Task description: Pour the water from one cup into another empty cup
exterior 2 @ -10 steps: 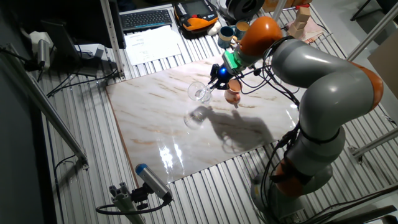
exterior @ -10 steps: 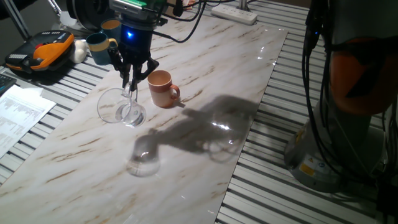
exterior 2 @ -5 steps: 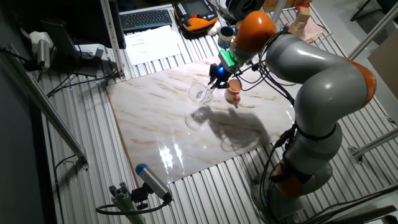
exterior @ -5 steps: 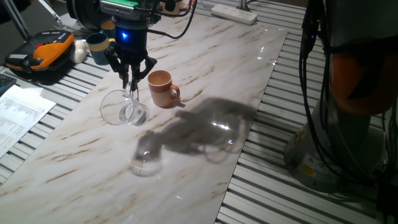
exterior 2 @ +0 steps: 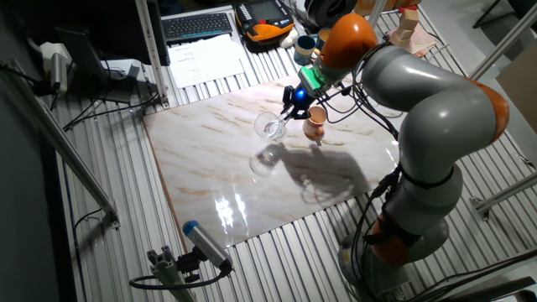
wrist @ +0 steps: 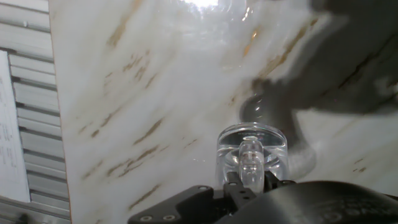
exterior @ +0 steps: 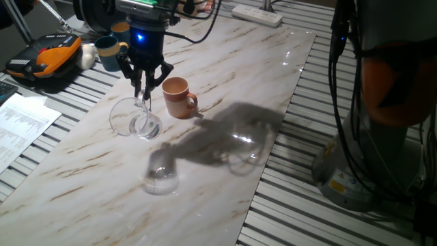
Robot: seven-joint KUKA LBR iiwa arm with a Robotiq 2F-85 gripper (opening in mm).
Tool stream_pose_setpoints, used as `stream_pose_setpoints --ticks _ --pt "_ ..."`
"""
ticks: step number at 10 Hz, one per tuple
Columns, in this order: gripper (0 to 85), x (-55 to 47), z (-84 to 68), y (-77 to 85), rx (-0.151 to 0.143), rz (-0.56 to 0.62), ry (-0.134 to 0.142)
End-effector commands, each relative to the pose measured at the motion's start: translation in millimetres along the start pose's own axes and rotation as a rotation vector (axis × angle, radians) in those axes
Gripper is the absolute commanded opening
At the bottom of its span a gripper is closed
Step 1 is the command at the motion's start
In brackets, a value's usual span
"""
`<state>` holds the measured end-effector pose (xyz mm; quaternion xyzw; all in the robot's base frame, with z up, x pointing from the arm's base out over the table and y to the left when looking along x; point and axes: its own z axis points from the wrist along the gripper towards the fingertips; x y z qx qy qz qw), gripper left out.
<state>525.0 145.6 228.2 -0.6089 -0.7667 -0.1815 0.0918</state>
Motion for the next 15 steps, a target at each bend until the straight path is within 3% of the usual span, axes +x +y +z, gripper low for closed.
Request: stream_pose_setpoints --ticks 1,3,4,12,15 --pt "0.0 0.0 0.1 0.0 0.001 0.000 -0.001" --pt "0.0 -0.1 0.1 0.0 0.000 -0.001 0.001" --pt "0.0 -3.1 -1.7 1.2 0.014 -0.009 -0.003" --pt "0.0 -43.4 -33.4 11.8 0.040 -0.038 0.016" --pt "0.0 -51.4 -37.6 10.7 0.044 -0.041 0.011"
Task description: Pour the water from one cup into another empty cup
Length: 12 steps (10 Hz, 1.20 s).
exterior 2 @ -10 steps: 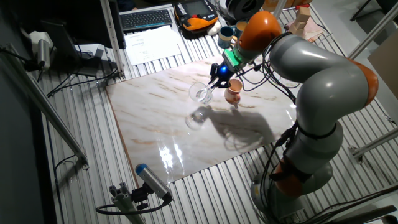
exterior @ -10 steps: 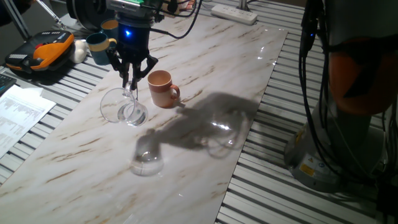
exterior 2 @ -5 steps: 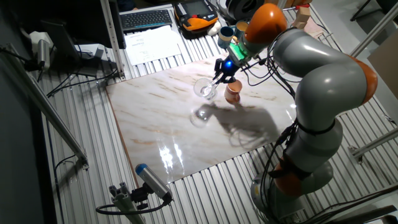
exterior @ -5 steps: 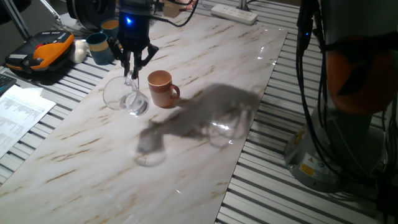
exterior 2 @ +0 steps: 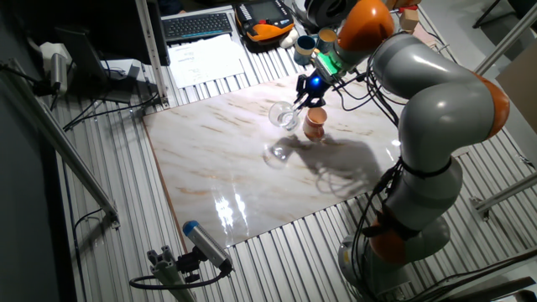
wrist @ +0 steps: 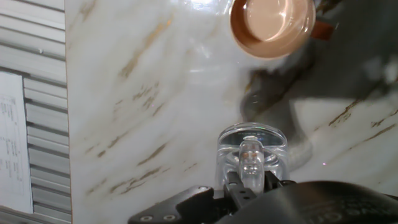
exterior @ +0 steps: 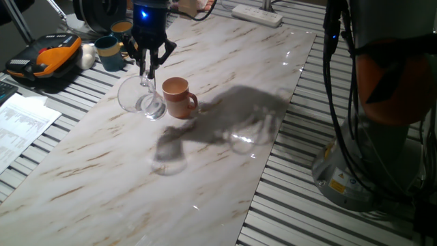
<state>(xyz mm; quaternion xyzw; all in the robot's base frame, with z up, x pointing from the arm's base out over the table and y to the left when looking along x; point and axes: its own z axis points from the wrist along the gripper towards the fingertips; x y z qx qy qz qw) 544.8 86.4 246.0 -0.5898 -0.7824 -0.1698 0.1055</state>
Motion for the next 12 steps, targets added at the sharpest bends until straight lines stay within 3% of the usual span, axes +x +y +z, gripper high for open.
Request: stream_pose_setpoints --ticks 1,3,6,8,12 --pt "0.0 -2.4 -2.2 -0.9 0.000 0.000 -0.001" --pt "0.0 -9.1 -8.4 -3.3 -0.007 -0.003 0.008" --pt "0.0 -20.7 -14.1 -10.6 -0.012 0.007 -0.010" --pt "0.0 -30.3 -19.2 -15.8 -0.023 0.008 -0.002" --pt "0.0 -40.9 -28.7 -27.6 0.000 -0.002 -0.023"
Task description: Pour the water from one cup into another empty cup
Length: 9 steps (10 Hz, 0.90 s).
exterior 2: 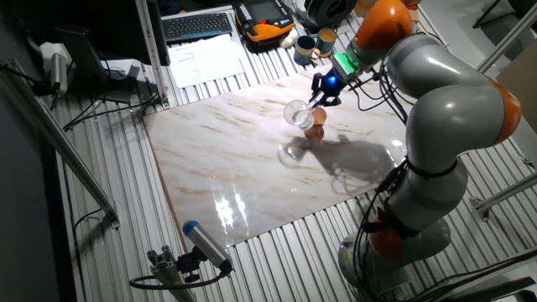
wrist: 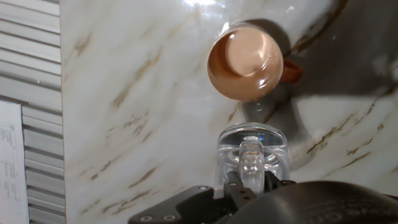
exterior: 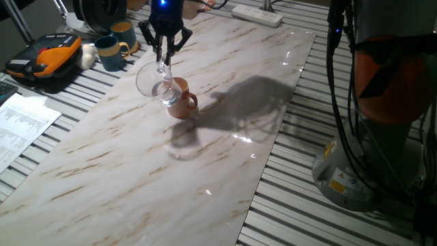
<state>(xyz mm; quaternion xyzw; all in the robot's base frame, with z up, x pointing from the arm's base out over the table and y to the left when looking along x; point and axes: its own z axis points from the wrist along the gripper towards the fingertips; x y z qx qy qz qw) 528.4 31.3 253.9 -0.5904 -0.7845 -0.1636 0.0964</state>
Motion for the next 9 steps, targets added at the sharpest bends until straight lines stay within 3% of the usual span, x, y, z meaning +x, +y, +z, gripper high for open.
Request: stream_pose_setpoints --ticks 1,5,9 --pt "0.0 -1.7 -1.5 -1.1 -0.007 0.004 0.003" --pt "0.0 -16.5 -1.9 -10.0 -0.045 0.027 0.016" --pt "0.0 -31.6 -5.1 -20.4 -0.023 0.000 0.023"
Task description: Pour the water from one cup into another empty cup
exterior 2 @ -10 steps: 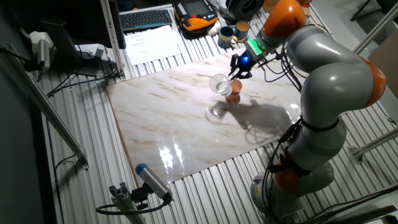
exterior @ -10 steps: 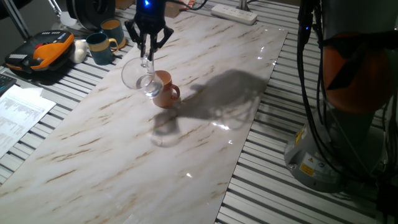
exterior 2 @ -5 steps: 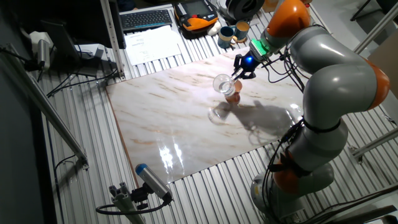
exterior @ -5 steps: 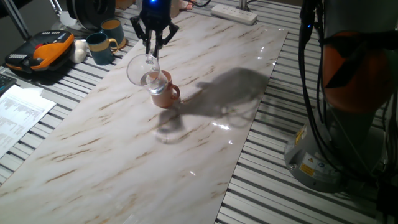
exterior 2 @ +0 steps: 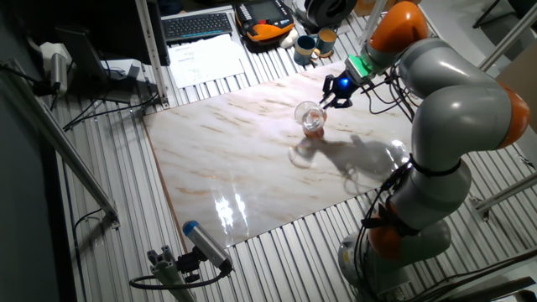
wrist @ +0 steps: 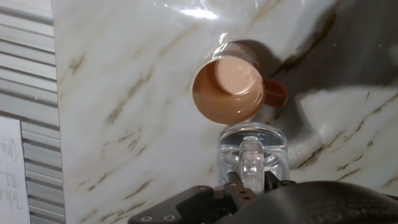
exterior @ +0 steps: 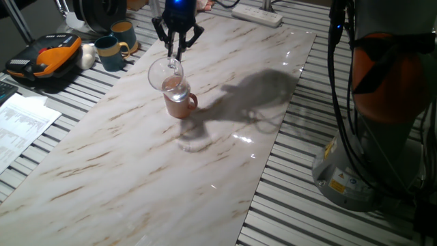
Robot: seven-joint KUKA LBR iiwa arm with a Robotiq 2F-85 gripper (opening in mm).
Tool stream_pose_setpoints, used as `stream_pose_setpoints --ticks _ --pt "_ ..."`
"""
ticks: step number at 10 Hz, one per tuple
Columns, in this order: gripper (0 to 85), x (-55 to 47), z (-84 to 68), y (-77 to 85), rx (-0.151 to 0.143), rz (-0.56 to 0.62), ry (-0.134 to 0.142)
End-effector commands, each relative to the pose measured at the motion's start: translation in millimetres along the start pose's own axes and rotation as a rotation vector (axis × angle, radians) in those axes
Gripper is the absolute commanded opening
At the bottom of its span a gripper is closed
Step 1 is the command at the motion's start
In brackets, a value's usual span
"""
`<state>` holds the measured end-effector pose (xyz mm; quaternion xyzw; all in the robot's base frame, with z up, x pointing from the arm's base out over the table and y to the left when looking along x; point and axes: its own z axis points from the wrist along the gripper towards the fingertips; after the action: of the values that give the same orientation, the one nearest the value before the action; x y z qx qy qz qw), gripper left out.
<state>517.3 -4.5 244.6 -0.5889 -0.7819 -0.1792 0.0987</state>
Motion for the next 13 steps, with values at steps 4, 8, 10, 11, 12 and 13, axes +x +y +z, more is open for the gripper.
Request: stream_pose_setpoints --ticks 4,8,10,11,12,13 --pt "0.0 -6.0 -0.9 -6.9 -0.003 -0.006 0.010" --pt "0.0 -5.8 -0.9 -7.0 -0.028 0.011 0.003" --pt "0.0 -5.8 -0.9 -7.0 -0.011 0.024 -0.033" --pt "0.0 -5.8 -0.9 -7.0 -0.016 0.037 -0.041" --pt "0.0 -5.8 -0.9 -7.0 -0.022 0.044 -0.041" --pt "0.0 -5.8 -0.9 -7.0 -0.032 0.048 -0.037"
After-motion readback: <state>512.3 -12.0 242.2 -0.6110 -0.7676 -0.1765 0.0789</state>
